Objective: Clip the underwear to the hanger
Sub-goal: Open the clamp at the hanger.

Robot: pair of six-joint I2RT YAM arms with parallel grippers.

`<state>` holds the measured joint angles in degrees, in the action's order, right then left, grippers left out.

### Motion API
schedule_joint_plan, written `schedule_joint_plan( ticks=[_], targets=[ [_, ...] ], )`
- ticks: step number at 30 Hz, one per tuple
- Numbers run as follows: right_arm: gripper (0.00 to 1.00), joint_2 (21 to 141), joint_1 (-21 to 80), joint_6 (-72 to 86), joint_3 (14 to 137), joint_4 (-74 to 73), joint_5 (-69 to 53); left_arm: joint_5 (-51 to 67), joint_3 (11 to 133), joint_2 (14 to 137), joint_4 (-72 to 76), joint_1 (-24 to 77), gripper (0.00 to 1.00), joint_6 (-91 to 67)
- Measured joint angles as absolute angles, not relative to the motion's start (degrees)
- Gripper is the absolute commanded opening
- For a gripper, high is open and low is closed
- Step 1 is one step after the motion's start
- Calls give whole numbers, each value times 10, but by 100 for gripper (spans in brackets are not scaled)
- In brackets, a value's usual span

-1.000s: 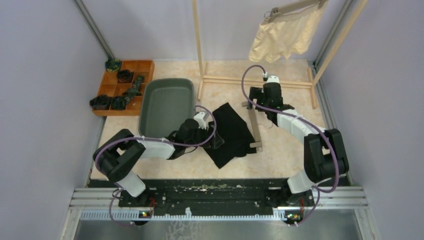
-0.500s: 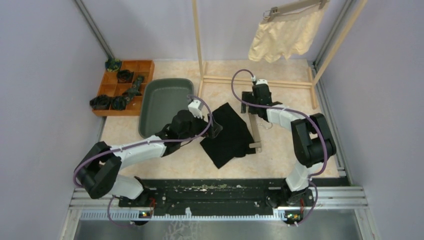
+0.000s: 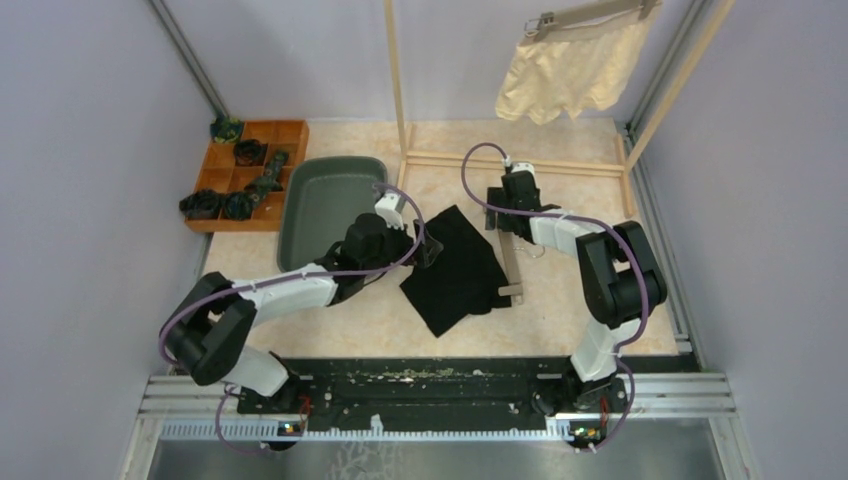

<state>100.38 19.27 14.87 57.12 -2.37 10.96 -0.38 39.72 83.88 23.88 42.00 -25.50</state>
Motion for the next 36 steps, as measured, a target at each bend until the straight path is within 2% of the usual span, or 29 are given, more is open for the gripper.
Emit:
schedule_joint_plan(
  ticks=[4, 10, 19, 27, 28, 34, 36],
  targets=[
    [71, 1004, 193, 154, 570, -22, 110, 7, 400, 861, 249, 420, 89, -256],
    [64, 1003, 194, 163, 555, -12, 109, 71, 418, 897, 279, 420, 83, -274],
    [53, 1003, 197, 168, 555, -12, 109, 118, 427, 923, 306, 431, 83, -303],
    [47, 1013, 203, 171, 555, -11, 110, 127, 427, 928, 324, 438, 83, -315],
    [44, 1015, 203, 172, 555, -11, 110, 128, 427, 931, 328, 439, 83, -317],
    [9, 1019, 204, 173, 555, -11, 118, 143, 418, 947, 373, 447, 82, -338],
    [5, 1019, 204, 175, 555, -11, 121, 149, 409, 952, 399, 451, 83, -349]
  ],
)
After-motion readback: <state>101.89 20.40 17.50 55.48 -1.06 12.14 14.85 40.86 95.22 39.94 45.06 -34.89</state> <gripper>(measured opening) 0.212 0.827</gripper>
